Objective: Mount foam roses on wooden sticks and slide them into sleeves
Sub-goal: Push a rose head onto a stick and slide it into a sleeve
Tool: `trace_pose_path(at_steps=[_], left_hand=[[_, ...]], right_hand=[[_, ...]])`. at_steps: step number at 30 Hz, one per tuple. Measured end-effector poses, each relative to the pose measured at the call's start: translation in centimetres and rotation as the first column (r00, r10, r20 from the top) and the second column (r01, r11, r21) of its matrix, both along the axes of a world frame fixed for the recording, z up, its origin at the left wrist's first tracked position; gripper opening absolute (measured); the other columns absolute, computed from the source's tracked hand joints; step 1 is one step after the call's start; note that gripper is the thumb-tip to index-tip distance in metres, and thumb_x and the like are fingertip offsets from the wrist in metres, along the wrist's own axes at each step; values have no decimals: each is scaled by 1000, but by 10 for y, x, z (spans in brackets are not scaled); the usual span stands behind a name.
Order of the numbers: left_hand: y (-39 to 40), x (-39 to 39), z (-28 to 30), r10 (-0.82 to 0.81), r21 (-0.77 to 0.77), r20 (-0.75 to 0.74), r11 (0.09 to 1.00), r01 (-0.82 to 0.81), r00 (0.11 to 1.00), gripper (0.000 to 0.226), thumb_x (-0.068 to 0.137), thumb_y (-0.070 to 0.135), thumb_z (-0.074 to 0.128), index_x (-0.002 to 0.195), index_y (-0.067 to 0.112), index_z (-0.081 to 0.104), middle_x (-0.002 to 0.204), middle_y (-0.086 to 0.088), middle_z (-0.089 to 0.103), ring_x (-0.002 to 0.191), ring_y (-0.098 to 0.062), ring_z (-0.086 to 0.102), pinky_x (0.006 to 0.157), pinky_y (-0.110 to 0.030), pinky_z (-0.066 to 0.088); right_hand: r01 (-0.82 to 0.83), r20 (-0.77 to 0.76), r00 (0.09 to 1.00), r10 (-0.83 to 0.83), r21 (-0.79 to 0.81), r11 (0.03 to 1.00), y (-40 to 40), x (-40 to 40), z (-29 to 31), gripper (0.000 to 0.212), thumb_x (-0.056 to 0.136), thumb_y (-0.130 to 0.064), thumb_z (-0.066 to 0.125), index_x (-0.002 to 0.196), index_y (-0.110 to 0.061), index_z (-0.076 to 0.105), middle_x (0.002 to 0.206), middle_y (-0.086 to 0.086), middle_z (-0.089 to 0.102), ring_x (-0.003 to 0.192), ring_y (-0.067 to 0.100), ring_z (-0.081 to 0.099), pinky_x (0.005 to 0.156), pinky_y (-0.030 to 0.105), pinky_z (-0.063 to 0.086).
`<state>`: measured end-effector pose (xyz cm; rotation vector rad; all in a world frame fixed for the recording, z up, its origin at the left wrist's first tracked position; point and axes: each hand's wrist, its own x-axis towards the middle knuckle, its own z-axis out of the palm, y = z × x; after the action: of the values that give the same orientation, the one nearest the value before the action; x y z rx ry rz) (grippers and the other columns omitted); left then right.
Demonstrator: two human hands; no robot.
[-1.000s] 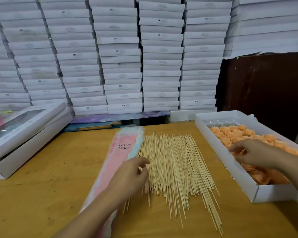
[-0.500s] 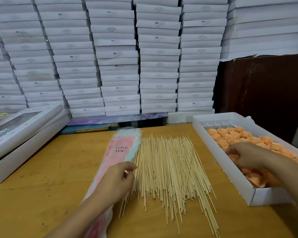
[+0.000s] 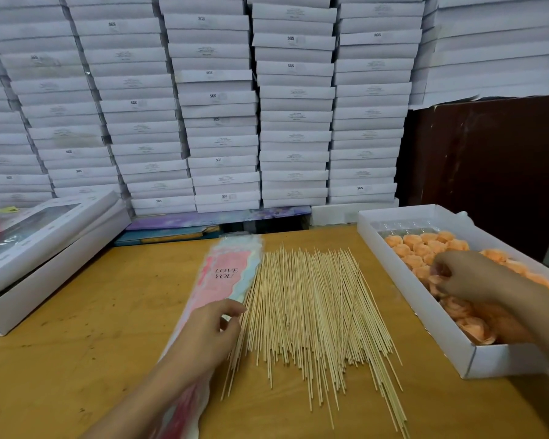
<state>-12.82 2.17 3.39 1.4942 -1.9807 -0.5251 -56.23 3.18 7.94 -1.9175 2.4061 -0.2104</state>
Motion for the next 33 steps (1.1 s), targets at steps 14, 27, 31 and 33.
trace_pose_path(at_steps=[14, 27, 31, 33], left_hand=[[-5, -7, 3, -108, 27, -91, 993, 111, 990, 24, 94, 21, 66, 113, 36, 66, 107, 18, 67, 90, 9, 61, 72, -8, 48], [-6, -52, 1, -255, 87, -230, 956, 281, 939, 30, 78, 34, 83, 105, 38, 70, 89, 11, 72, 83, -6, 65, 76, -25, 55], [-13, -51, -5, -261, 36, -214, 961, 274, 941, 10, 83, 28, 79, 92, 30, 74, 81, 13, 72, 75, -4, 65, 72, -26, 54], [-19, -47, -5, -216, 41, -250, 972, 233, 944, 13, 83, 32, 78, 95, 33, 75, 89, 13, 74, 82, -5, 67, 73, -20, 55]], right_hand=[[-32, 345, 925, 159, -345, 938, 18, 70, 44, 31, 81, -29, 74, 104, -38, 56, 88, -16, 59, 73, 5, 60, 53, 18, 43], [-274, 604, 671, 431, -338, 900, -2, 203, -20, 40, 83, -34, 72, 119, -42, 54, 85, -11, 62, 72, -7, 61, 55, 16, 48], [-264, 614, 649, 449, -372, 890, -4, 198, -34, 39, 88, -56, 60, 124, -43, 55, 96, -19, 64, 86, -7, 61, 70, 18, 52], [-111, 605, 707, 367, -418, 902, -11, 185, -40, 36, 95, -55, 51, 124, -35, 57, 101, -20, 62, 88, -5, 59, 72, 18, 49]])
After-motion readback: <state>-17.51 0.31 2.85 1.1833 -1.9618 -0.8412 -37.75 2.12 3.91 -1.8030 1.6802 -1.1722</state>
